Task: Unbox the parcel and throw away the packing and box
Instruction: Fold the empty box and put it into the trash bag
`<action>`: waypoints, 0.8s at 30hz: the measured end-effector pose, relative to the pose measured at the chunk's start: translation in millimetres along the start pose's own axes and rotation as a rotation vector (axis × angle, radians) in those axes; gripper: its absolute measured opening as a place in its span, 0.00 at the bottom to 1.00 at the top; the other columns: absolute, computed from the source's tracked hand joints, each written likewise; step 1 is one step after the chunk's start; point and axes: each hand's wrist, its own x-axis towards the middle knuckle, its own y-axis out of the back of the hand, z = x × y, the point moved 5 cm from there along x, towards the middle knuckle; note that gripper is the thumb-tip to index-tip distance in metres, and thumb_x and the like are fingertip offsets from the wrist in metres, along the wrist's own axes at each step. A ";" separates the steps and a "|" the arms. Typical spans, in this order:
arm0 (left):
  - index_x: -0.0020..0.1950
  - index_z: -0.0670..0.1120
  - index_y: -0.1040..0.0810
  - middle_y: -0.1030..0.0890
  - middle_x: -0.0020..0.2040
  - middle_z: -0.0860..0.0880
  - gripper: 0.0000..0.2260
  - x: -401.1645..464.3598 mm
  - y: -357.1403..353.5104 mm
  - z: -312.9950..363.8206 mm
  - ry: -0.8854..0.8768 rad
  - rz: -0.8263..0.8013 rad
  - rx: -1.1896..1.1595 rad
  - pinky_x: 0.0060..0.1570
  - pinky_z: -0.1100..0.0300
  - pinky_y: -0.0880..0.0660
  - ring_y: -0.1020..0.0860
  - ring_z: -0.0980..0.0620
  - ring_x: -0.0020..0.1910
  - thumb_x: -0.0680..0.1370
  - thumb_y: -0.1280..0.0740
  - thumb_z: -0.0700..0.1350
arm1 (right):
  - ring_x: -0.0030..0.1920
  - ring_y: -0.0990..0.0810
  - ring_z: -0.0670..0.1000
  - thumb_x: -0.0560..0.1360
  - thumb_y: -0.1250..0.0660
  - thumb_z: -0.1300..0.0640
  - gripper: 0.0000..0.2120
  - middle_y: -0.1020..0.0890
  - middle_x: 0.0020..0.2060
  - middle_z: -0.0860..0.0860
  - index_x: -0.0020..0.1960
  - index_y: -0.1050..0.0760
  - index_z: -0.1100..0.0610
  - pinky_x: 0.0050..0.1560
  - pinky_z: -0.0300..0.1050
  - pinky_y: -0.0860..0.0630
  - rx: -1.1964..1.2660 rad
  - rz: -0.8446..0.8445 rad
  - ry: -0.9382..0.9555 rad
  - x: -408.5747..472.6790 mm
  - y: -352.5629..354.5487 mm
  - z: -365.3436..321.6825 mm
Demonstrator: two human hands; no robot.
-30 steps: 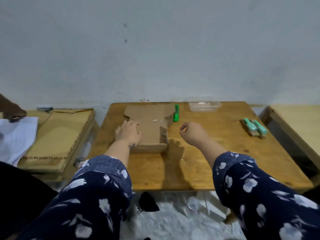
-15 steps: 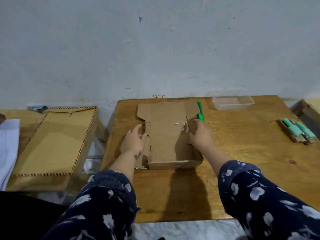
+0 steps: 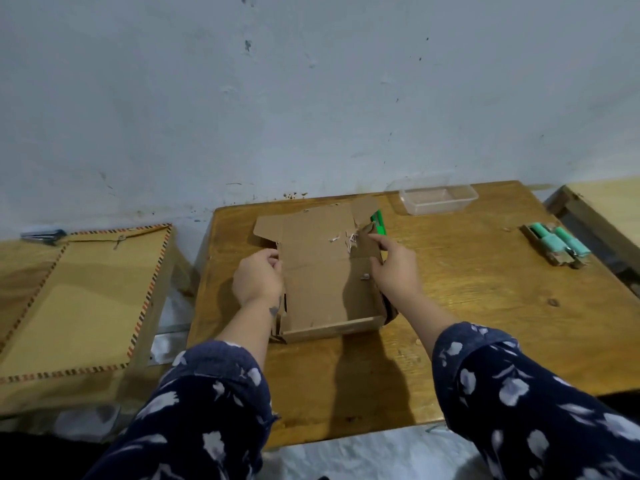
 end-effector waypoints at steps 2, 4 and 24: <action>0.60 0.51 0.20 0.16 0.52 0.52 0.11 -8.7 8.1 9.2 -0.010 0.034 -0.006 0.36 0.60 0.27 0.19 0.51 0.48 0.79 0.34 0.45 | 0.40 0.18 0.51 0.76 0.35 0.63 0.23 0.20 0.57 0.54 0.68 0.30 0.49 0.38 0.47 0.18 0.026 0.025 0.019 -5.6 12.8 -2.8; 0.60 0.52 0.20 0.16 0.51 0.53 0.11 -19.7 15.7 23.2 -0.034 0.058 -0.021 0.36 0.59 0.26 0.19 0.51 0.47 0.79 0.34 0.44 | 0.36 0.19 0.52 0.76 0.35 0.63 0.22 0.19 0.55 0.53 0.68 0.29 0.49 0.36 0.51 0.18 0.039 0.059 0.051 -12.6 31.2 -3.1; 0.65 0.56 0.23 0.17 0.55 0.53 0.15 -344.7 -114.4 274.6 -0.667 -0.291 -0.087 0.45 0.59 0.27 0.20 0.48 0.53 0.79 0.37 0.45 | 0.48 0.19 0.53 0.73 0.35 0.60 0.20 0.17 0.52 0.52 0.64 0.26 0.48 0.48 0.43 0.26 -0.008 0.593 -0.320 -256.9 342.5 262.6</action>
